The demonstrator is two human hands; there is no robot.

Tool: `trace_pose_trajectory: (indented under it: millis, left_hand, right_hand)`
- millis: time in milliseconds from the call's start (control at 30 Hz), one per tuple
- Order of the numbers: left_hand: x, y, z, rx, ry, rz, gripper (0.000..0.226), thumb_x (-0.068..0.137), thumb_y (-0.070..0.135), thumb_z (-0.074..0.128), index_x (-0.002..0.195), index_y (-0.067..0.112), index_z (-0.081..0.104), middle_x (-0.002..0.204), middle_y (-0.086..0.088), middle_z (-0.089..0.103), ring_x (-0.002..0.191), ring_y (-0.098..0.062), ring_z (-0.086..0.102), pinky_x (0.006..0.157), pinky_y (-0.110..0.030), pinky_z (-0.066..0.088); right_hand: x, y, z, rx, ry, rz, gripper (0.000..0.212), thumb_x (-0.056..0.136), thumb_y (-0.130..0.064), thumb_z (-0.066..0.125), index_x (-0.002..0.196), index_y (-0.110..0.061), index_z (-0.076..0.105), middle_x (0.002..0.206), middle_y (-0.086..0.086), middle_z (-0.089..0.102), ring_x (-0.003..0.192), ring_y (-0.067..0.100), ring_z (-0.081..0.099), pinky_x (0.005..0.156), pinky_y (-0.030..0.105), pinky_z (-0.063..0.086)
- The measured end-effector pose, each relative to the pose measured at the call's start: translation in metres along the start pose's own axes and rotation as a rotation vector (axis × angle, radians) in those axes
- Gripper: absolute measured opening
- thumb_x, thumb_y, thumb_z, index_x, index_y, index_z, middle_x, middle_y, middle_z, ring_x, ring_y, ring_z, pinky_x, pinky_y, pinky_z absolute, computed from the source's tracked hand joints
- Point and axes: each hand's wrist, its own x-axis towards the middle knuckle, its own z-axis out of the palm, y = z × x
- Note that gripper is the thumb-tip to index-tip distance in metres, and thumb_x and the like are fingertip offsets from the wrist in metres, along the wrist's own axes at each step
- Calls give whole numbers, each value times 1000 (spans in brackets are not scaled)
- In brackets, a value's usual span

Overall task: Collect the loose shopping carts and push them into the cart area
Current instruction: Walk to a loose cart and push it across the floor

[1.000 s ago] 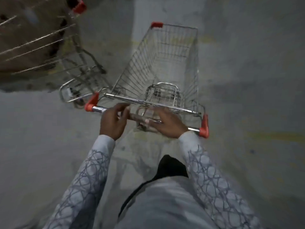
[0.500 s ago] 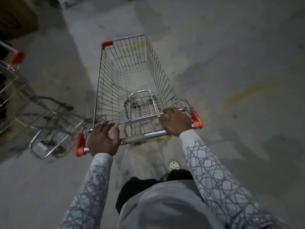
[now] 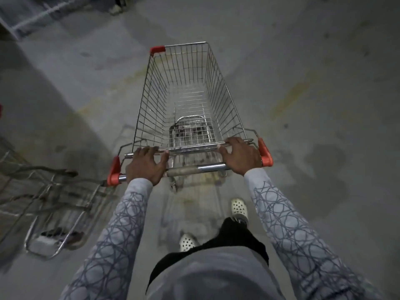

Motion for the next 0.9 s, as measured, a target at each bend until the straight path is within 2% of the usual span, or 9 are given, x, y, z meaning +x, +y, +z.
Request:
trace_pose_trajectory:
  millis: [200, 433, 633, 733, 900]
  left_hand:
    - [24, 1, -16, 11, -71, 113, 62, 95, 70, 34, 138, 31, 55, 146, 1, 52, 142, -22, 35, 102, -51, 41]
    - [74, 20, -27, 23, -112, 203, 60, 95, 69, 37, 137, 31, 56, 143, 1, 53, 140, -21, 38, 100, -50, 42]
    - [146, 54, -32, 70, -215, 274, 68, 96, 70, 34, 146, 26, 46, 150, -2, 44, 144, -22, 28, 110, -51, 32]
    - [185, 83, -33, 65, -243, 302, 69, 96, 70, 33, 146, 26, 45, 150, -4, 43, 144, -24, 27, 111, -53, 30]
    - [253, 130, -32, 45, -238, 321, 68, 95, 71, 35, 146, 28, 46, 152, -1, 41, 146, -22, 27, 111, -52, 31]
  right_hand:
    - [-20, -10, 8, 20, 133, 116, 48, 98, -53, 46, 131, -22, 61, 133, 2, 64, 112, 30, 65, 92, 39, 47]
    - [-12, -25, 7, -6, 370, 308, 38, 94, -49, 46, 112, -25, 69, 107, 1, 73, 89, 28, 70, 74, 34, 43]
    - [35, -22, -10, 26, 440, 395, 38, 93, -48, 47, 112, -26, 71, 108, 1, 73, 89, 30, 69, 76, 34, 43]
    - [70, -11, -24, 43, 445, 427, 39, 91, -49, 46, 112, -27, 70, 110, 0, 73, 91, 29, 68, 79, 34, 44]
    - [136, 11, -50, 17, 461, 436, 36, 92, -46, 47, 111, -25, 69, 110, 1, 72, 88, 28, 69, 75, 33, 43]
